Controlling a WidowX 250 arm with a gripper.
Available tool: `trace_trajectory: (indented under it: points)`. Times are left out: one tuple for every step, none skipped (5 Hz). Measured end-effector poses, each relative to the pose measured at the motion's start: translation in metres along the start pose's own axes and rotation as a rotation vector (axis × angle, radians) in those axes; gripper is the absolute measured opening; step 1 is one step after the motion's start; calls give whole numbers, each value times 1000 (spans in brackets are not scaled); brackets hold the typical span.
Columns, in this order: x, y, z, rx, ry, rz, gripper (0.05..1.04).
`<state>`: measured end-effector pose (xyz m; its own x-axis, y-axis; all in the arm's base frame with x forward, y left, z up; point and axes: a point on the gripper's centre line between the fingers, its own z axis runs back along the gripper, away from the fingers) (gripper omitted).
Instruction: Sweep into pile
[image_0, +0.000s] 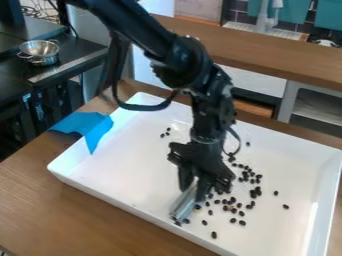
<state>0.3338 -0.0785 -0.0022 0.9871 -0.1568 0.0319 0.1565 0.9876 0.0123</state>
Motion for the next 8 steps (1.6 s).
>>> trace_trajectory:
  points:
    - [-2, -21, 0, -4, -5, -14, 350]
    - [-5, -47, 1, -11, -14, -37, 350]
    - [-2, -59, 0, -14, 2, -38, 349]
    - [5, -64, 0, -15, 12, -19, 349]
    - [9, -96, 2, -42, 2, -49, 349]
    - [4, -108, 5, -56, 37, -52, 349]
    - [-2, -113, 7, -64, 73, -60, 349]
    - [-8, -110, 39, -84, 25, -100, 349]
